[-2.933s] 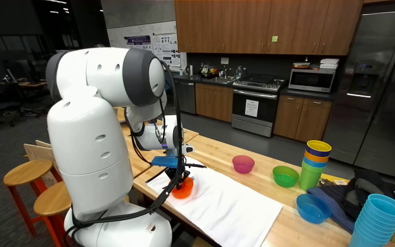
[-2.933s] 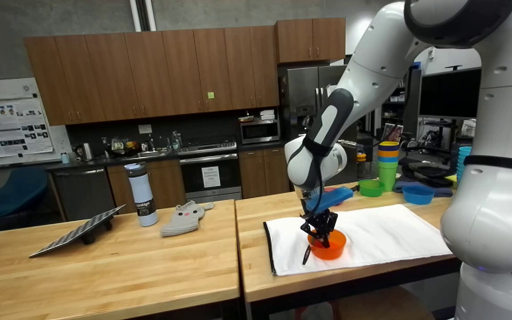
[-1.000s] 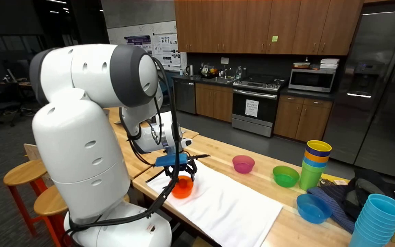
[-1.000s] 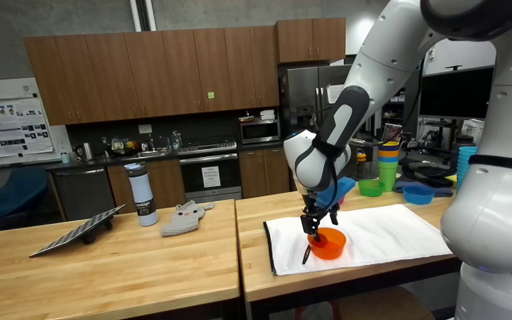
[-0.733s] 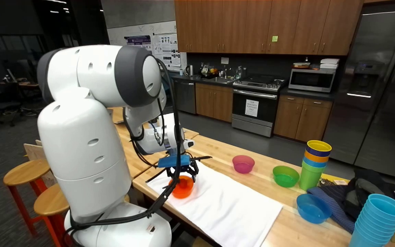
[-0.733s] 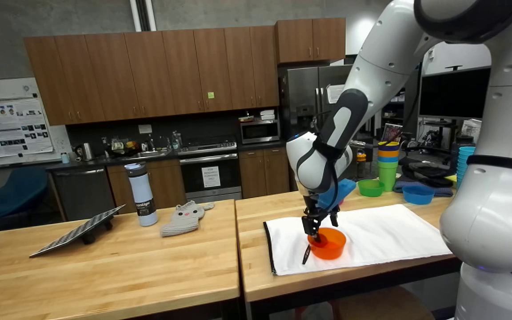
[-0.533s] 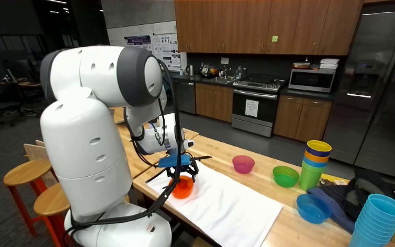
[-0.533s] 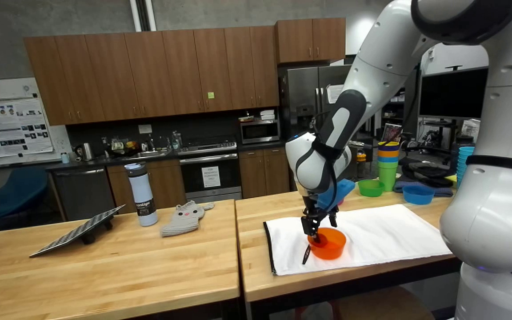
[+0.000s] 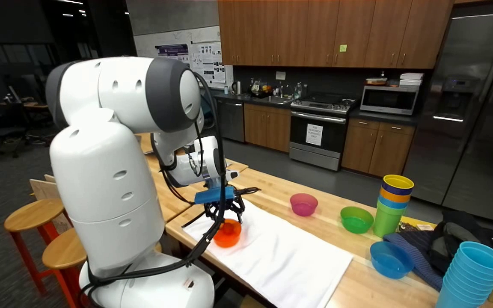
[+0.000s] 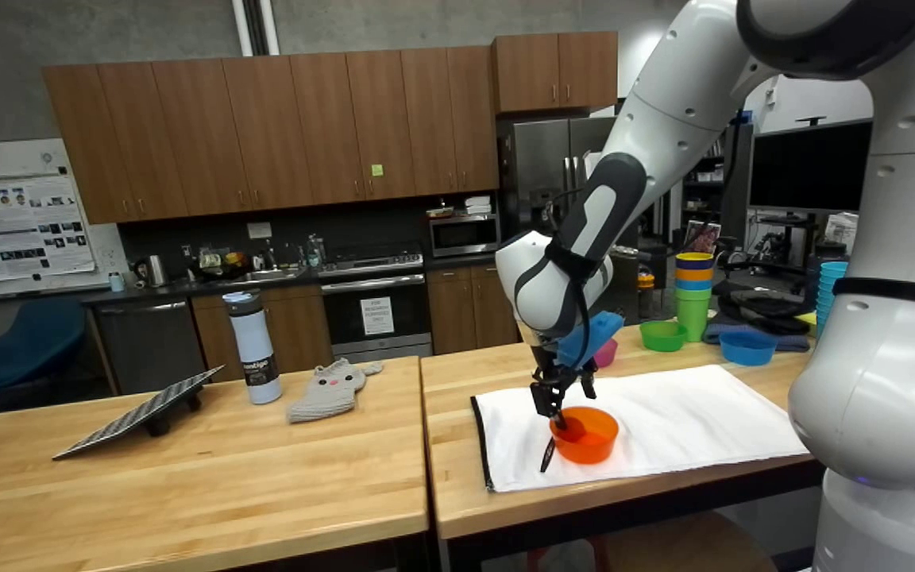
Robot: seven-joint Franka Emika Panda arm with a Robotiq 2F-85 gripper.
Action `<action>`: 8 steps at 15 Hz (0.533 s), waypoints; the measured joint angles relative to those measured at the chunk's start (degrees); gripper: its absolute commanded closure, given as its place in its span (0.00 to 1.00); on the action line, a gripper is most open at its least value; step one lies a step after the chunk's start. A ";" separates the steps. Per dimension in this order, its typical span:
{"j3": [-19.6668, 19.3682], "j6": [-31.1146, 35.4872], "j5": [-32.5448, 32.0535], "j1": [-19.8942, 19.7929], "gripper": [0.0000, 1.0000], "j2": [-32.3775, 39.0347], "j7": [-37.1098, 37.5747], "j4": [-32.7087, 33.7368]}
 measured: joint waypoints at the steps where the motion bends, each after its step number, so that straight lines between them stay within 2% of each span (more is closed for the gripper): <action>1: -0.01 -0.44 0.00 -0.02 0.32 0.00 -0.18 0.07; 5: -0.11 -1.49 0.26 -0.10 0.45 0.14 -0.32 0.08; 8: -0.26 -1.71 0.41 -0.11 0.41 0.21 -0.32 0.08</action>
